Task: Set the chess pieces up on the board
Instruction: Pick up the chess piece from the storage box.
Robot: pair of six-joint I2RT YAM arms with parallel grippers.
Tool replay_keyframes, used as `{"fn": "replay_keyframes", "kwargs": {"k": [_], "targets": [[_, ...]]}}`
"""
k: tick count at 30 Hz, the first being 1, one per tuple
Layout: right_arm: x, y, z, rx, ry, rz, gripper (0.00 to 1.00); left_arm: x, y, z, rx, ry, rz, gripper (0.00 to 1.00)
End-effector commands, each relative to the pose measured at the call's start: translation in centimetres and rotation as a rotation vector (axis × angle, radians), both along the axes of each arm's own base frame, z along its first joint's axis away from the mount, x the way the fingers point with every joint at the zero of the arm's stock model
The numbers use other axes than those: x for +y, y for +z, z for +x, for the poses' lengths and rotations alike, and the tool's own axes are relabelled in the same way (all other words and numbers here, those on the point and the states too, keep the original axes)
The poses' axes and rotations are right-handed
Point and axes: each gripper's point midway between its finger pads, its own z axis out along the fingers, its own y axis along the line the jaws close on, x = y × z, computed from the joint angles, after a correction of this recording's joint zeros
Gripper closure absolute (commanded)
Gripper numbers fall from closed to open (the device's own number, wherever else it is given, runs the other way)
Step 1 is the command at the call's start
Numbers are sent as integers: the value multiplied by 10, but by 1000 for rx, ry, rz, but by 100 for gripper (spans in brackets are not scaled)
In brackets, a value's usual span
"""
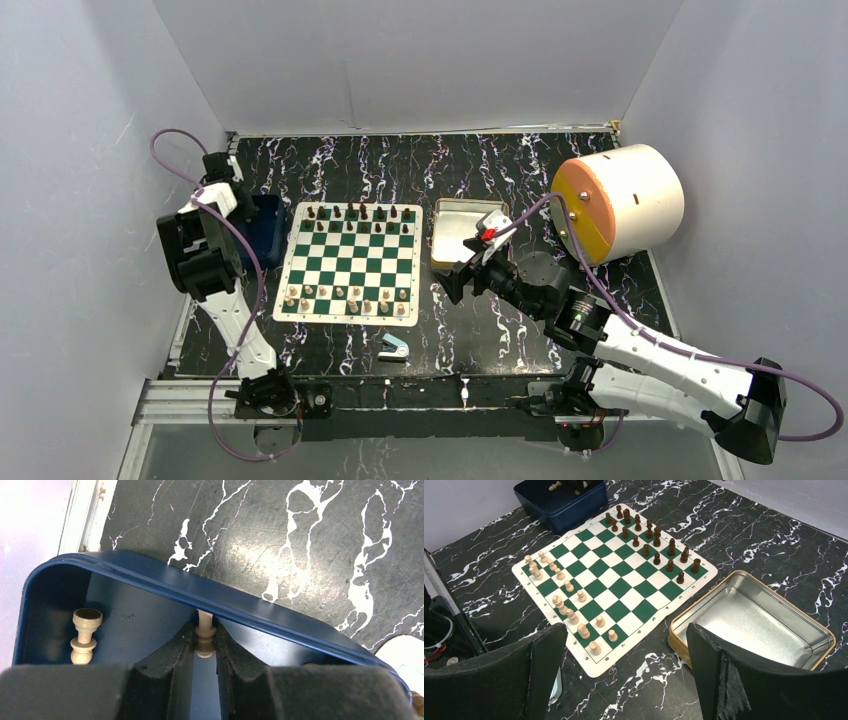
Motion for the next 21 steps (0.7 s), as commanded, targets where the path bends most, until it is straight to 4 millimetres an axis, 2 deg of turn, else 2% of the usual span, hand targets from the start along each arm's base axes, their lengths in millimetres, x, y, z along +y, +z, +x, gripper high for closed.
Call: {"fn": "replay_keyframes", "kwargs": {"k": [1, 4, 11, 16, 21], "targets": [[-2, 43, 3, -67, -19, 105, 1, -9, 3, -16, 21, -39, -31, 96], [-3, 44, 2, -65, -18, 108, 1, -10, 15, -14, -5, -45, -31, 100], [-3, 45, 1, -45, -20, 123, 1, -13, 38, -15, -2, -14, -62, 100], [-2, 44, -1, -25, -12, 124, 1, -29, 51, -22, -32, -28, -124, 100], [0, 46, -4, 22, -8, 126, 1, -37, 82, -25, -95, 34, -173, 100]]}}
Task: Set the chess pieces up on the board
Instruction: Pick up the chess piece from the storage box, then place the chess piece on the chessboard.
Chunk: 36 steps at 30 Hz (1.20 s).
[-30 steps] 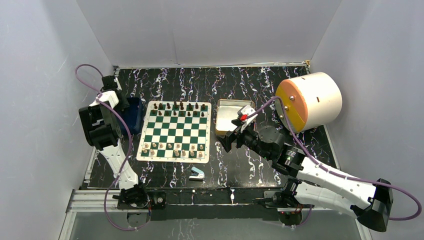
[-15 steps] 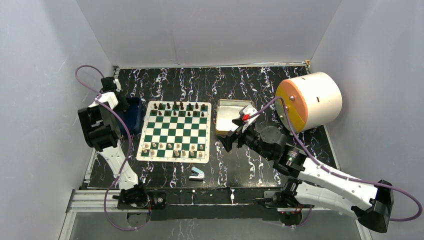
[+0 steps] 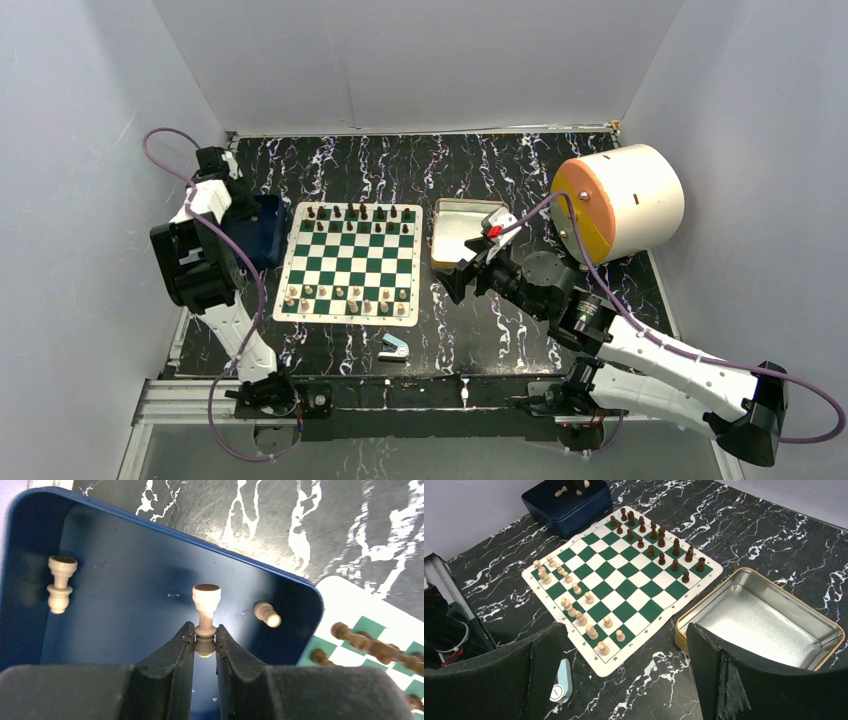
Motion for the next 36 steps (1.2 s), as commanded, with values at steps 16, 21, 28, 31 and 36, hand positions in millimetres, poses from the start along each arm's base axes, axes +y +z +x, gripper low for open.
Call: {"fn": "replay_keyframes", "kwargs": {"k": [16, 21, 28, 31, 36], "targets": [[-6, 39, 15, -53, -78, 4, 1, -120, 136, -30, -217, -109, -431, 100], [-6, 43, 28, -186, -75, -164, 1, -187, 149, -51, -172, -294, -501, 100], [23, 52, 14, -412, 154, -253, 3, -288, 165, -109, -62, -659, -575, 100], [37, 53, 4, -519, 264, -264, 15, -312, 160, -139, -3, -743, -571, 100], [59, 34, 0, -641, 401, -361, 35, -356, 160, -189, 70, -907, -640, 100]]}}
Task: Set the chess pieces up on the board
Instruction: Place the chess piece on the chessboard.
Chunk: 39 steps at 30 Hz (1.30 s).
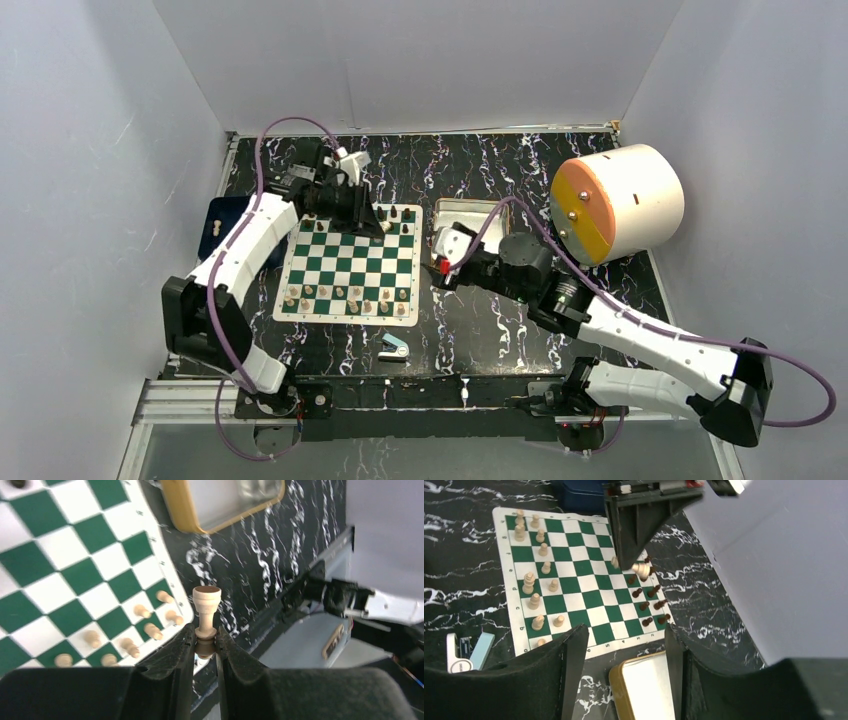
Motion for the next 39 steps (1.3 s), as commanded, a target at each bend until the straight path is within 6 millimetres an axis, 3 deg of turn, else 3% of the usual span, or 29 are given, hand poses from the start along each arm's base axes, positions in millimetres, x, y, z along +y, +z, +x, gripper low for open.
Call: {"fn": "replay_keyframes", "kwargs": {"k": [1, 6, 11, 19, 28, 31, 35, 39], "targets": [[25, 10, -5, -199, 168, -55, 36, -34, 17, -57, 12, -190, -56, 100], [35, -5, -9, -242, 263, -154, 35, -63, 28, -96, 21, -356, -112, 100], [33, -20, -5, -276, 272, -235, 33, -64, 34, -110, 17, -401, -120, 100], [35, -29, -11, -312, 326, -256, 45, -63, 37, -117, 36, -430, -122, 100], [41, -43, -8, -318, 340, -283, 48, -65, 48, -117, 30, -438, -142, 100], [42, -48, -2, -317, 320, -298, 54, -66, 50, -119, 35, -438, -157, 100], [44, -43, 1, -323, 288, -247, 74, -65, 52, -118, 26, -421, -149, 100], [44, -37, 1, -251, 242, -170, 87, -63, 65, -104, -47, -348, -117, 76]]}}
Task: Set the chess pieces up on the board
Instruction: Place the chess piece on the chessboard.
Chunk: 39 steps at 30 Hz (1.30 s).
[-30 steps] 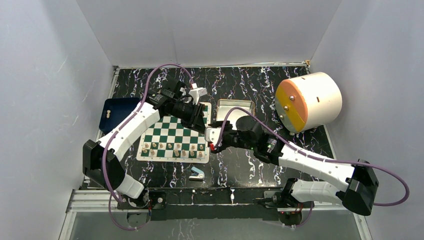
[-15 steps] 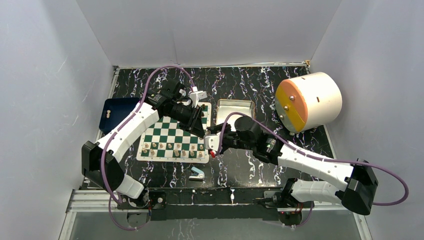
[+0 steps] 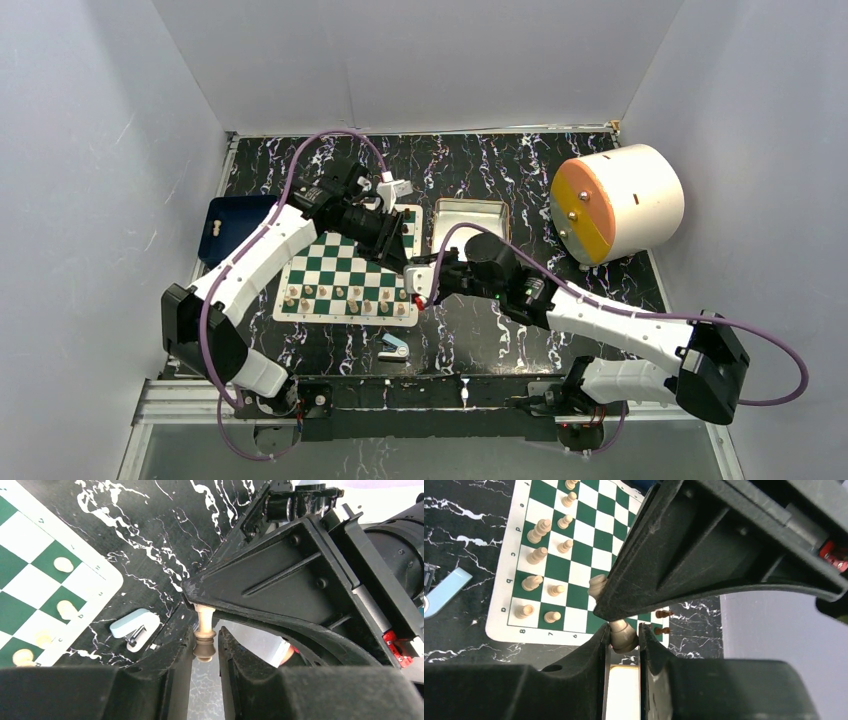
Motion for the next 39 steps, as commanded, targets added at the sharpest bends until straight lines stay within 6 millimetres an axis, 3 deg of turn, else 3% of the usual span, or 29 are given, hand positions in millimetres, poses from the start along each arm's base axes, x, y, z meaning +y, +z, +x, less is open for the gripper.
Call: {"fn": "replay_keyframes", "kwargs": {"k": [1, 6, 9, 14, 22, 32, 39], "targets": [[6, 31, 4, 62, -68, 174, 89, -1, 47, 13, -149, 88, -58, 73], [-4, 69, 10, 251, -223, 392, 91, -5, 77, 34, -230, 256, -133, 55], [-12, 82, 14, 336, -310, 489, 90, -5, 93, 41, -269, 321, -169, 45], [-7, 93, 10, 470, -316, 589, 90, -1, 110, 48, -314, 408, -213, 43], [3, 110, 17, 644, -372, 726, 89, -3, 106, 40, -281, 386, -230, 45], [-2, 119, 23, 660, -407, 790, 90, -3, 104, 41, -272, 379, -212, 53], [-6, 116, 25, 660, -434, 798, 90, -2, 98, 39, -258, 373, -191, 77]]}}
